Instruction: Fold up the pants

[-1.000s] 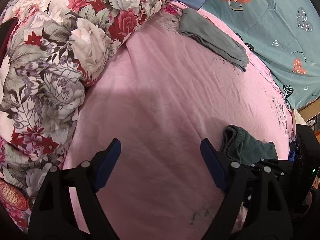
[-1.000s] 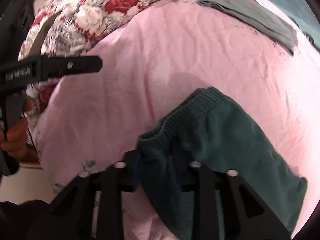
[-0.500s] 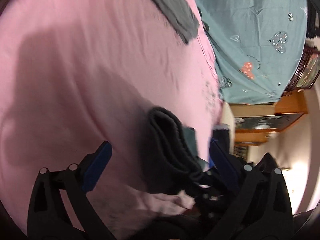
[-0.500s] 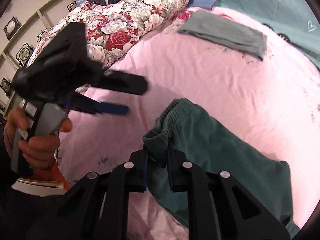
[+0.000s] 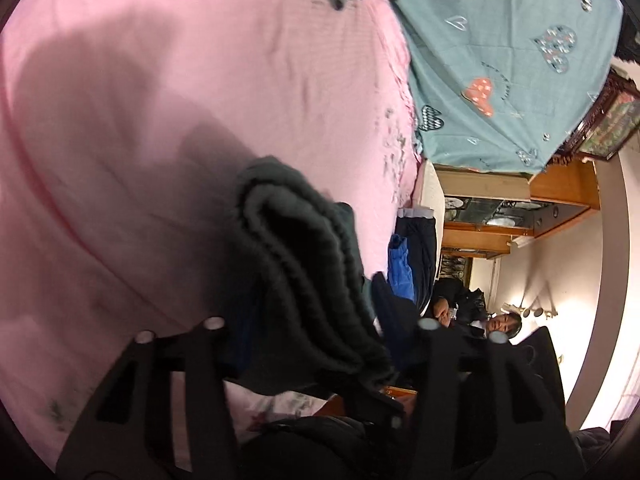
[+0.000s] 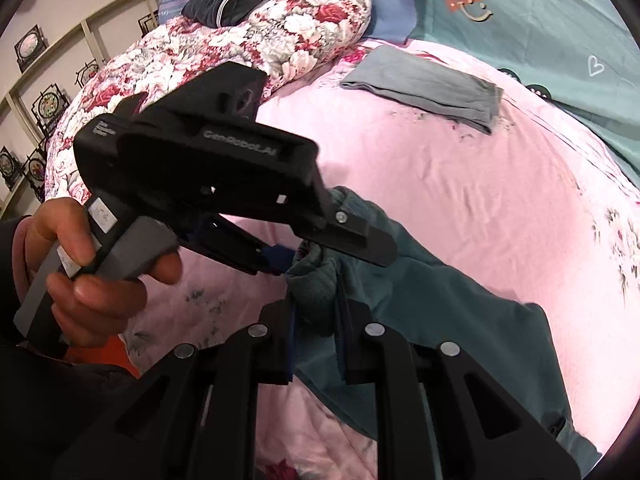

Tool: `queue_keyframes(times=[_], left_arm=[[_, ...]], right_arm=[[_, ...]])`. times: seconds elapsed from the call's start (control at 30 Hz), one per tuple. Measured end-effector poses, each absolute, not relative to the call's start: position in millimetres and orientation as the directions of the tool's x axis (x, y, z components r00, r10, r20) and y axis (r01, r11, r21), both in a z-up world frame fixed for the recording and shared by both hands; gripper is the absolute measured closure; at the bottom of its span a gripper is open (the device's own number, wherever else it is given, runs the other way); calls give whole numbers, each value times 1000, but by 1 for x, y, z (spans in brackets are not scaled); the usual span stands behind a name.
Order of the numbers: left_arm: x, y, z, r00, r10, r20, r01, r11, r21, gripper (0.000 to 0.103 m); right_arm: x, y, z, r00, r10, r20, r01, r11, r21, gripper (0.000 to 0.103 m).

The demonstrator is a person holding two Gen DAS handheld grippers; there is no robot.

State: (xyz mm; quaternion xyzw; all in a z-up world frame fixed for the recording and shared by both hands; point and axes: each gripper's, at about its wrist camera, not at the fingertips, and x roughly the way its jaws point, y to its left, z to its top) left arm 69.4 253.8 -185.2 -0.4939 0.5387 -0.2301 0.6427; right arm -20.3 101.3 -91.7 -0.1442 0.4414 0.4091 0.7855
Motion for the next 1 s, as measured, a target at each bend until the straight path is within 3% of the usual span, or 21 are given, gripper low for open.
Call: queue_keyframes(times=[0.13, 0.27, 0.53, 0.8, 1.0], left_arm=[[75, 228, -154, 319, -819, -477, -173, 444, -879, 62], [87, 179, -122, 300, -831, -468, -79, 467, -880, 62], [110, 27, -85, 123, -879, -460, 109, 473, -874, 62], [119, -127, -111, -38, -831, -555, 205, 537, -818, 62], [115, -185, -149, -93, -751, -654, 240, 620, -747, 62]], right_arm=[[-20, 68, -78, 297, 568, -767, -751, 636, 180, 88], [-19, 10, -56, 362, 609, -706, -693, 682, 233, 88], [-34, -138, -41, 516, 568, -642, -467, 814, 345, 88], [-52, -269, -82, 605, 454, -654, -176, 877, 447, 88], [-60, -324, -127, 577, 438, -689, -57, 864, 501, 88]])
